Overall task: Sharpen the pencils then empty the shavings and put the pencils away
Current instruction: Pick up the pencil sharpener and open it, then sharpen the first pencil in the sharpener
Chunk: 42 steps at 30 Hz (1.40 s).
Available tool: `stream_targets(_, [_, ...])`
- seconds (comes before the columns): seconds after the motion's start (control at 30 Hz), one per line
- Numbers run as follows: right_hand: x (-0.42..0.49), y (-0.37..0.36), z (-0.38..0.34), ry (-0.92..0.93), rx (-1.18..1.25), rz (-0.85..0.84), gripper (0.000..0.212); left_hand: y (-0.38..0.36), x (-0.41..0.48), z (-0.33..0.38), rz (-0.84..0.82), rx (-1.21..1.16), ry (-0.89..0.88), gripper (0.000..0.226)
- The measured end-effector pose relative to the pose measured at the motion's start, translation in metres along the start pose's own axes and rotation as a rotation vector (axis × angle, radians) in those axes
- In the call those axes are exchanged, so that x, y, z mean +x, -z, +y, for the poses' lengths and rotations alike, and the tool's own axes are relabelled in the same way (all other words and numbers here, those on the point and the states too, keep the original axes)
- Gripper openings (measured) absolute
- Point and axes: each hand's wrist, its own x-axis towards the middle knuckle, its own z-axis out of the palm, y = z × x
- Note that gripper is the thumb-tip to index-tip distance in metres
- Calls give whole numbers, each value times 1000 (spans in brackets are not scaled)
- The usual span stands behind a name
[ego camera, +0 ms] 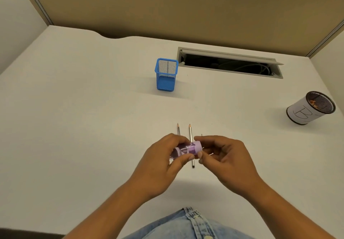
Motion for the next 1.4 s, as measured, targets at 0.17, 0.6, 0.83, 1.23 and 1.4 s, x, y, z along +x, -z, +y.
stream_targets(0.17, [2, 4, 3, 65, -176, 18, 23, 0, -10, -5, -22, -73, 15, 25])
stream_targets(0.6, [24, -9, 2, -305, 129, -19, 36, -7, -21, -1, 6, -293, 61, 32])
stream_targets(0.83, [80, -17, 56, -347, -504, 23, 4, -10, -17, -14, 105, -533, 300, 33])
stream_targets(1.23, [111, -36, 74, -354, -718, -18, 19, 6, -4, -21, 63, -690, 381, 30])
stream_targets(1.4, [107, -22, 53, -304, -610, 86, 19, 11, 3, -18, 39, -674, 369, 25])
